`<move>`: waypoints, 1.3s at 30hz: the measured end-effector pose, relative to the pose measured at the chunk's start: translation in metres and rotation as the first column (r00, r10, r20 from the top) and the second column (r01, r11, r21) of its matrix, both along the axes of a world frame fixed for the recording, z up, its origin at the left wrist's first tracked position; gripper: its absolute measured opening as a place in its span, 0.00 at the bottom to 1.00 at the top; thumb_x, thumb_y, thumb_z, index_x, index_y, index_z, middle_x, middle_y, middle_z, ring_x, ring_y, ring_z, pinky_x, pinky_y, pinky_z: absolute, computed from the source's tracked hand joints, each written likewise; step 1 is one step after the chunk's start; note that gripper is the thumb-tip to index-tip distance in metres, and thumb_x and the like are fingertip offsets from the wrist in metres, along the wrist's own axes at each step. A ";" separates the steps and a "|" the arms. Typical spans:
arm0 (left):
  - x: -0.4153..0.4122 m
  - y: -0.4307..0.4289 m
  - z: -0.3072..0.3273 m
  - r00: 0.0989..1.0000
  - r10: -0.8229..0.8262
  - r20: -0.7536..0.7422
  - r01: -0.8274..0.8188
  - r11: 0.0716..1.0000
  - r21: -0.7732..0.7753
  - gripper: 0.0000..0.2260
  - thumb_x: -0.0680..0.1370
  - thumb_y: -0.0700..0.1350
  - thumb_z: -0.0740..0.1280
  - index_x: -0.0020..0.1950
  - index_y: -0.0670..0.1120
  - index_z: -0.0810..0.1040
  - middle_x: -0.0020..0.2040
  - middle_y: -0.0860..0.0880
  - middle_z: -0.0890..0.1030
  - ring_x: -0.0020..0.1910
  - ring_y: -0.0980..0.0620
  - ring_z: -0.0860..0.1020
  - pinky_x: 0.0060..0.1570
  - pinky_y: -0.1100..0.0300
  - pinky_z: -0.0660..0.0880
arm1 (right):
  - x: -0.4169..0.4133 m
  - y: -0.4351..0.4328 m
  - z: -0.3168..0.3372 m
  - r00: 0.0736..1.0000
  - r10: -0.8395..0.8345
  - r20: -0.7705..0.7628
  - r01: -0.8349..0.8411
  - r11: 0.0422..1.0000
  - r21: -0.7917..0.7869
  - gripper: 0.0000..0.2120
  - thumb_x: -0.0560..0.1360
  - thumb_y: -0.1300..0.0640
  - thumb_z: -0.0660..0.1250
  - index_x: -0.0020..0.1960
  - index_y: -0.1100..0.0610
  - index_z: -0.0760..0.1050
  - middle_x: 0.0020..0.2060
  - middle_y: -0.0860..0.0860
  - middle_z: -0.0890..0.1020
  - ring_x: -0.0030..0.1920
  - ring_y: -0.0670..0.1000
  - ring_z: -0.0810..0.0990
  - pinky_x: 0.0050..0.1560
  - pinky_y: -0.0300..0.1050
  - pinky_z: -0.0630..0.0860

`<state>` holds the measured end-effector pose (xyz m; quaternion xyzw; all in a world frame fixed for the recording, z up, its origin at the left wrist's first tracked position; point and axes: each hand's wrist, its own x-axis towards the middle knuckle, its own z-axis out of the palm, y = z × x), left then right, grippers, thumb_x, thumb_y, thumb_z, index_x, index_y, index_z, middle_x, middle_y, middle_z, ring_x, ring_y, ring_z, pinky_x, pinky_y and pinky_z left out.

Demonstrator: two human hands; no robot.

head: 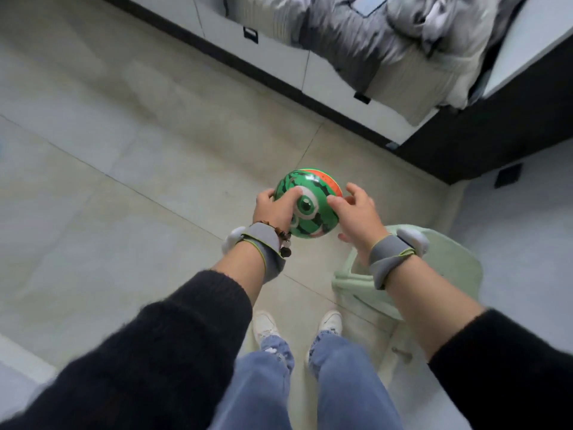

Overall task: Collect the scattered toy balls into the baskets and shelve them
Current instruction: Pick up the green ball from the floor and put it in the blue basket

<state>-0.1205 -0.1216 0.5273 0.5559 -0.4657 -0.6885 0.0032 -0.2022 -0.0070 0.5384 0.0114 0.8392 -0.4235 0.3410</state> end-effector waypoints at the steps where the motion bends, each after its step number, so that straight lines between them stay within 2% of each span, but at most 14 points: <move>1: -0.004 -0.001 0.018 0.999 -0.009 -0.039 0.009 1.000 -0.007 0.36 0.58 0.59 0.69 0.65 0.52 0.70 0.56 0.48 0.77 0.49 0.49 0.77 0.53 0.45 0.78 | -0.005 0.001 0.018 0.999 0.006 -0.033 -0.006 1.000 -0.006 0.26 0.76 0.48 0.64 0.72 0.52 0.65 0.64 0.52 0.65 0.61 0.52 0.72 0.65 0.59 0.72; 6: -0.042 -0.012 0.088 0.979 -0.087 -0.186 0.082 0.996 -0.037 0.37 0.62 0.58 0.70 0.69 0.51 0.67 0.57 0.49 0.75 0.45 0.53 0.76 0.42 0.50 0.80 | -0.043 0.001 0.094 0.989 -0.024 -0.144 0.017 0.999 -0.048 0.20 0.76 0.49 0.64 0.66 0.54 0.71 0.65 0.55 0.68 0.61 0.56 0.74 0.63 0.60 0.74; 10: -0.094 -0.023 0.123 0.956 -0.151 -0.251 0.137 0.988 -0.073 0.30 0.70 0.54 0.71 0.69 0.51 0.65 0.53 0.50 0.75 0.45 0.52 0.76 0.38 0.54 0.78 | -0.085 0.003 0.134 0.974 -0.065 -0.215 0.041 0.993 -0.115 0.19 0.76 0.49 0.64 0.65 0.53 0.70 0.64 0.55 0.71 0.61 0.55 0.74 0.62 0.59 0.75; 15: -0.177 -0.033 0.169 0.920 -0.237 -0.313 0.181 0.963 -0.200 0.28 0.71 0.53 0.71 0.68 0.50 0.66 0.48 0.53 0.76 0.44 0.54 0.77 0.37 0.56 0.77 | -0.157 0.000 0.169 0.959 -0.167 -0.230 0.111 0.965 -0.237 0.15 0.77 0.50 0.64 0.62 0.51 0.70 0.60 0.54 0.76 0.59 0.56 0.78 0.61 0.59 0.75; 18: -0.227 -0.035 0.193 0.898 -0.288 -0.331 0.214 0.946 -0.244 0.28 0.71 0.56 0.68 0.67 0.48 0.68 0.55 0.47 0.78 0.49 0.48 0.79 0.42 0.50 0.80 | -0.204 0.000 0.190 0.946 -0.187 -0.266 0.111 0.955 -0.277 0.16 0.77 0.50 0.64 0.63 0.52 0.70 0.63 0.55 0.75 0.62 0.58 0.76 0.64 0.60 0.73; 21: -0.274 -0.034 0.216 0.887 -0.255 -0.384 0.189 0.961 -0.203 0.26 0.69 0.59 0.64 0.64 0.48 0.72 0.58 0.42 0.79 0.53 0.43 0.79 0.49 0.42 0.79 | -0.251 0.003 0.211 0.934 -0.193 -0.299 0.098 0.948 -0.303 0.18 0.78 0.49 0.63 0.65 0.53 0.69 0.64 0.55 0.73 0.63 0.57 0.74 0.64 0.60 0.73; 24: -0.303 -0.039 0.224 0.877 -0.248 -0.412 0.179 0.963 -0.199 0.20 0.74 0.57 0.62 0.62 0.47 0.74 0.55 0.44 0.80 0.48 0.46 0.80 0.33 0.53 0.80 | -0.279 0.000 0.224 0.932 -0.217 -0.291 0.107 0.930 -0.351 0.16 0.79 0.49 0.62 0.65 0.52 0.69 0.60 0.53 0.75 0.59 0.55 0.76 0.61 0.57 0.75; 25: -0.318 -0.041 0.228 0.874 -0.242 -0.421 0.177 0.966 -0.188 0.18 0.75 0.55 0.61 0.61 0.47 0.74 0.53 0.43 0.80 0.47 0.46 0.80 0.32 0.53 0.81 | -0.291 0.000 0.228 0.929 -0.232 -0.289 0.115 0.922 -0.371 0.16 0.79 0.49 0.62 0.65 0.51 0.69 0.59 0.52 0.76 0.58 0.54 0.77 0.60 0.56 0.76; 28: -0.367 -0.047 0.242 0.866 -0.242 -0.438 0.179 0.967 -0.179 0.12 0.76 0.52 0.62 0.54 0.47 0.76 0.48 0.45 0.80 0.47 0.44 0.79 0.47 0.42 0.80 | -0.334 -0.004 0.239 0.908 -0.273 -0.319 0.136 0.910 -0.391 0.15 0.79 0.50 0.62 0.64 0.52 0.69 0.60 0.53 0.75 0.57 0.54 0.77 0.58 0.55 0.77; 31: -0.418 -0.056 0.247 0.838 -0.318 -0.442 0.230 0.942 -0.243 0.09 0.75 0.51 0.61 0.47 0.48 0.77 0.44 0.46 0.80 0.44 0.47 0.79 0.49 0.46 0.78 | -0.375 -0.010 0.245 0.884 -0.322 -0.340 0.174 0.899 -0.402 0.13 0.79 0.51 0.62 0.63 0.52 0.70 0.60 0.53 0.76 0.58 0.55 0.77 0.60 0.57 0.76; 33: -0.453 -0.061 0.251 0.823 -0.362 -0.438 0.271 0.928 -0.257 0.12 0.73 0.52 0.61 0.52 0.48 0.77 0.49 0.45 0.81 0.48 0.45 0.79 0.53 0.45 0.77 | -0.401 -0.015 0.248 0.864 -0.372 -0.339 0.210 0.879 -0.429 0.10 0.79 0.52 0.62 0.60 0.51 0.70 0.57 0.53 0.77 0.54 0.52 0.78 0.57 0.54 0.77; 35: -0.491 -0.066 0.258 0.804 -0.416 -0.424 0.321 0.905 -0.280 0.12 0.71 0.53 0.61 0.50 0.50 0.76 0.54 0.43 0.79 0.55 0.42 0.78 0.59 0.40 0.74 | -0.428 -0.019 0.254 0.834 -0.431 -0.344 0.260 0.858 -0.443 0.11 0.79 0.52 0.62 0.60 0.51 0.70 0.56 0.52 0.77 0.52 0.51 0.77 0.55 0.52 0.78; 37: -0.526 -0.069 0.270 0.778 -0.454 -0.433 0.348 0.887 -0.304 0.09 0.72 0.52 0.61 0.48 0.51 0.75 0.52 0.44 0.79 0.55 0.42 0.77 0.59 0.38 0.73 | -0.452 -0.022 0.261 0.797 -0.490 -0.354 0.311 0.835 -0.454 0.13 0.79 0.52 0.63 0.62 0.53 0.71 0.57 0.53 0.77 0.56 0.54 0.78 0.56 0.54 0.78; 39: -0.568 -0.071 0.281 0.724 -0.503 -0.472 0.391 0.863 -0.320 0.08 0.72 0.51 0.62 0.48 0.49 0.75 0.48 0.44 0.78 0.49 0.42 0.78 0.56 0.37 0.75 | -0.482 -0.022 0.268 0.748 -0.551 -0.370 0.365 0.807 -0.464 0.14 0.78 0.52 0.63 0.63 0.53 0.71 0.59 0.54 0.77 0.59 0.56 0.77 0.59 0.57 0.77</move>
